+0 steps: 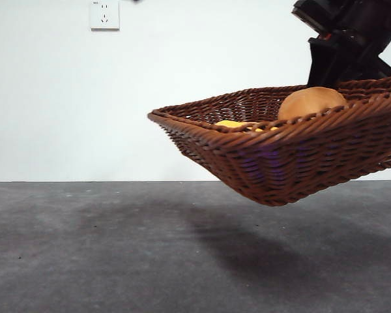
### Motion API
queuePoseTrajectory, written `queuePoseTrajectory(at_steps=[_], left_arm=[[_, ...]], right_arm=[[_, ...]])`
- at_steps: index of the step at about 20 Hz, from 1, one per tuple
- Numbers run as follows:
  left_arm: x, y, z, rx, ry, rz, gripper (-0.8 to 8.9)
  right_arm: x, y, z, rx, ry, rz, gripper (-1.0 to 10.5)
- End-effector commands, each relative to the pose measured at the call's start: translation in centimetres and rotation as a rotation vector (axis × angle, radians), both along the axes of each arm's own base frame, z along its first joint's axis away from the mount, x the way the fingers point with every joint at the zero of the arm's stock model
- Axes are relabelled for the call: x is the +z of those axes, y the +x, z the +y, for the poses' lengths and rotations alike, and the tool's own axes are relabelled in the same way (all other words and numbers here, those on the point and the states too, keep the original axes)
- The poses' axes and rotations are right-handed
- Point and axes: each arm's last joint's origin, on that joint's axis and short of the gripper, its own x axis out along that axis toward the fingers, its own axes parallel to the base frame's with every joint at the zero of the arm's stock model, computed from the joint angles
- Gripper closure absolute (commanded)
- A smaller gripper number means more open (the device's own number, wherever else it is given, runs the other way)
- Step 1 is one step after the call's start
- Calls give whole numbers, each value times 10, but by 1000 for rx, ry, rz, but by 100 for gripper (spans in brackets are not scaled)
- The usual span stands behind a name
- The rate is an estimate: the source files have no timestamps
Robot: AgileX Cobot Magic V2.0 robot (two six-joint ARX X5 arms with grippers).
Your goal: Help me put the vegetables on the table into the basket
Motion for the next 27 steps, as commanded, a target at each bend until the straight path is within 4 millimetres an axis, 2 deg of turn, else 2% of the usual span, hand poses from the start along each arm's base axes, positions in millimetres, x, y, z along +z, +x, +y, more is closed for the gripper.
queuePoseTrajectory(at_steps=[1, 5, 8, 12, 15, 18, 23, 27], left_arm=[[-19, -6, -11, -215, 212, -150, 822], [-22, -11, -19, -469, 451, -367, 822], [-31, -9, -25, -643, 539, -405, 822], [-57, 2, -53, -757, 681, -415, 822], [-68, 9, -74, -787, 798, -530, 822], [-70, 8, -84, -865, 807, -596, 822], [-82, 10, -89, -937, 759, -532, 822], [-92, 14, -86, -917, 681, -409, 804]], right_arm=[[0, -1, 6, 19, 15, 7, 958], [-1, -5, 12, 63, 9, 11, 958], [-1, -6, 14, 79, 2, 14, 958], [-2, -9, 18, 118, -2, 23, 958], [-3, -13, 21, 157, -1, 33, 958], [-3, -15, 28, 185, 3, 28, 958], [-2, -20, 42, 235, 9, 7, 958], [-1, -20, 43, 235, 13, 3, 958]])
